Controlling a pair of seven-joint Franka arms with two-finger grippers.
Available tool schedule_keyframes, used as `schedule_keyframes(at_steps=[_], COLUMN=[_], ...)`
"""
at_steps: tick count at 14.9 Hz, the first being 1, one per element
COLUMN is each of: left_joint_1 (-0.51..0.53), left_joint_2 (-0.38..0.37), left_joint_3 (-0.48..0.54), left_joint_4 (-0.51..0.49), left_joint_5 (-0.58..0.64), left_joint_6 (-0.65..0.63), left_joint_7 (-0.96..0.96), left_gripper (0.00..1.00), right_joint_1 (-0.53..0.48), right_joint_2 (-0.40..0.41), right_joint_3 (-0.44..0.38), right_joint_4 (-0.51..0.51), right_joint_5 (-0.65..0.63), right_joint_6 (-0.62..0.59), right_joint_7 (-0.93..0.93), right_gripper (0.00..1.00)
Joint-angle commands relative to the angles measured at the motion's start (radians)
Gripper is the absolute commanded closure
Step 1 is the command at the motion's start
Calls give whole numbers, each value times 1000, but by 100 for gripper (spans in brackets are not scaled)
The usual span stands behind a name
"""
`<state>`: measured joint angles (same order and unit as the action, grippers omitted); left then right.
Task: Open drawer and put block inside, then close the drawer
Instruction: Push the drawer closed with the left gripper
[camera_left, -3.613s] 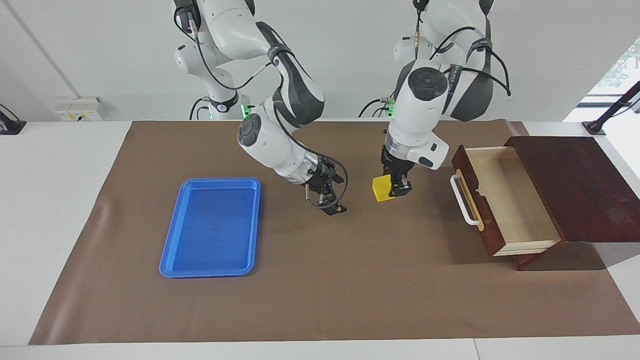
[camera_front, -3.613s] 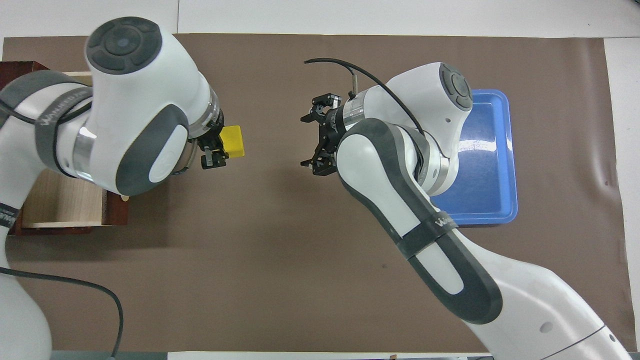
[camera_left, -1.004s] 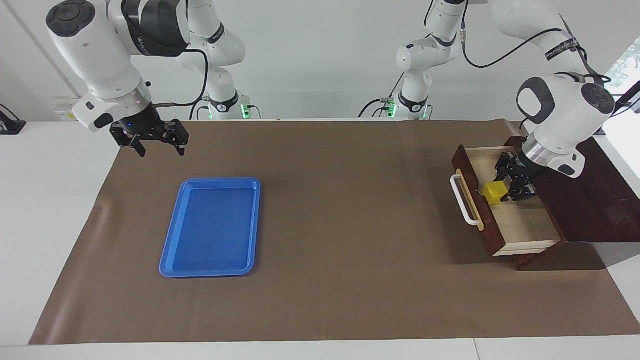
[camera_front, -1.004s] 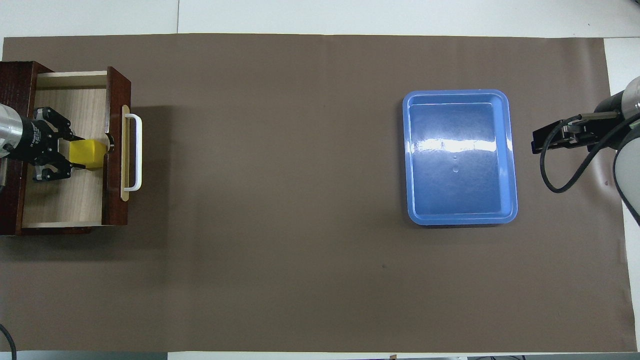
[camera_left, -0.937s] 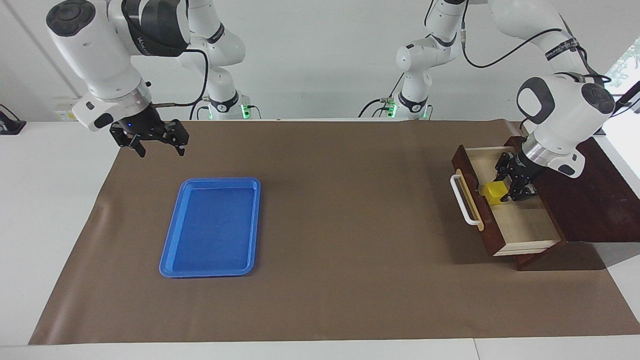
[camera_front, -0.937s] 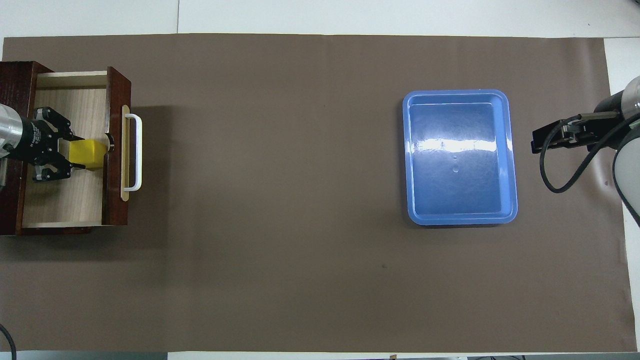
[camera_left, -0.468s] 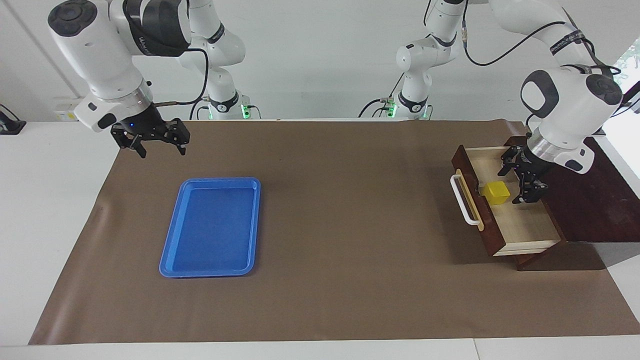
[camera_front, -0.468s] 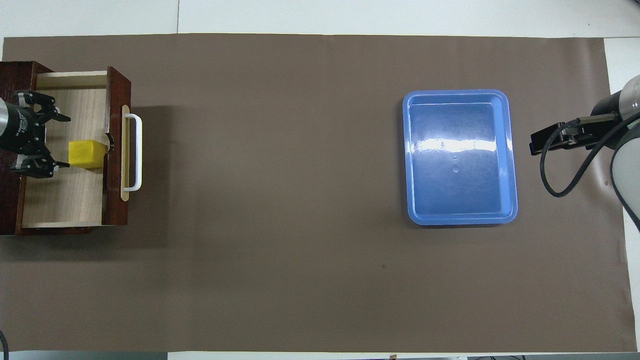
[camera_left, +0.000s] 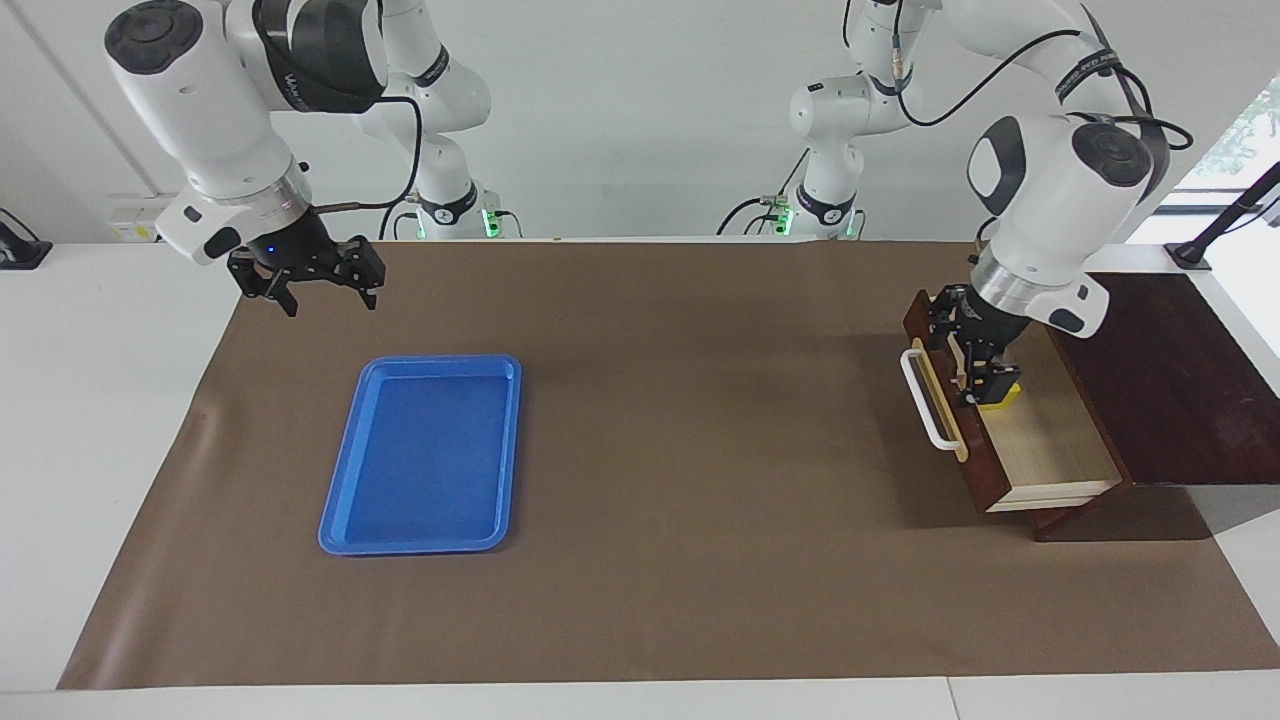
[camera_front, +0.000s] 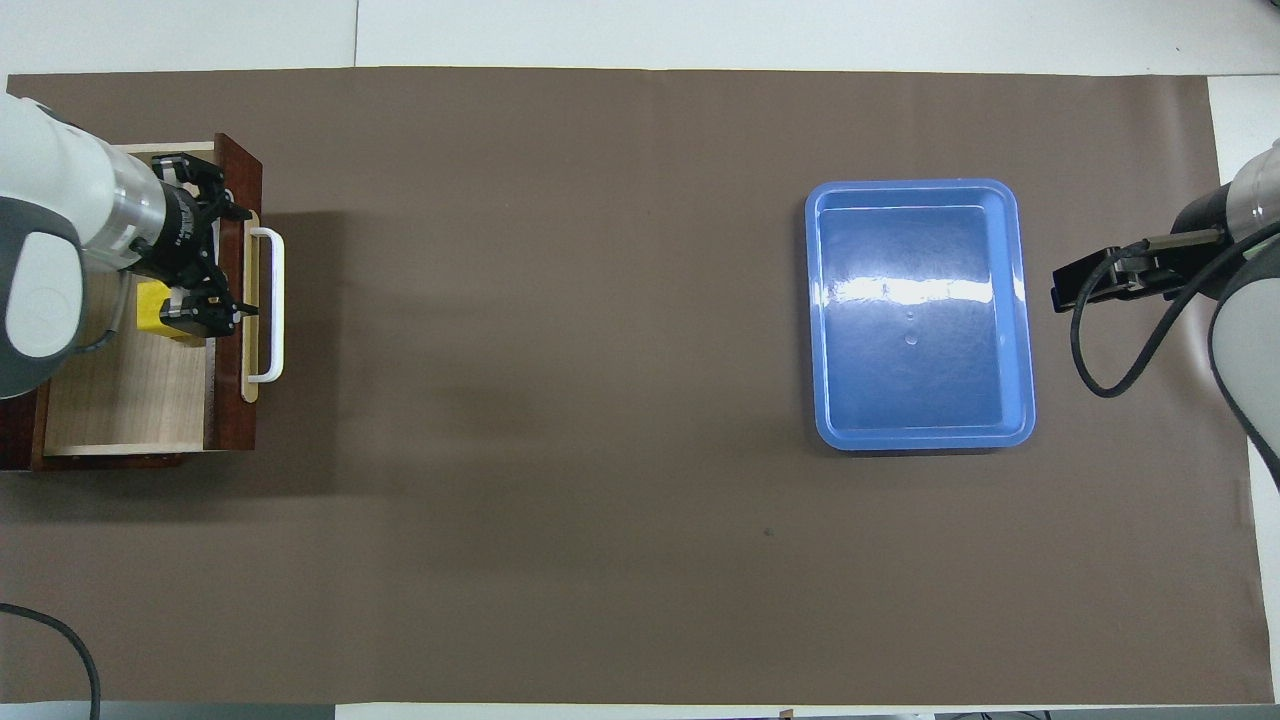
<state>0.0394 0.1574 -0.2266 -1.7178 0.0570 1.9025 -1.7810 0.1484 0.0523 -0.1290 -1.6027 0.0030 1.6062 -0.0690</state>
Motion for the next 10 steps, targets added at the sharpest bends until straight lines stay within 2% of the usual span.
schedule_keyframes(at_steps=[1, 5, 10], left_joint_1=[-26, -6, 63], left_joint_2=[37, 28, 28], left_joint_3=[12, 15, 15], left_joint_4=[-3, -51, -51], left_joint_5=[73, 78, 84], left_joint_6=[-2, 32, 33], left_joint_7=[-66, -67, -49], left_gripper=[0, 0, 0], right_joint_1=[-1, -12, -15], right_joint_2=[-14, -16, -16], right_joint_3=[5, 3, 3], right_joint_4=[-22, -20, -22], right_joint_5=[-14, -14, -14], right_joint_6=[-2, -28, -28], right_joint_7=[-15, -15, -15], right_gripper=[0, 0, 0])
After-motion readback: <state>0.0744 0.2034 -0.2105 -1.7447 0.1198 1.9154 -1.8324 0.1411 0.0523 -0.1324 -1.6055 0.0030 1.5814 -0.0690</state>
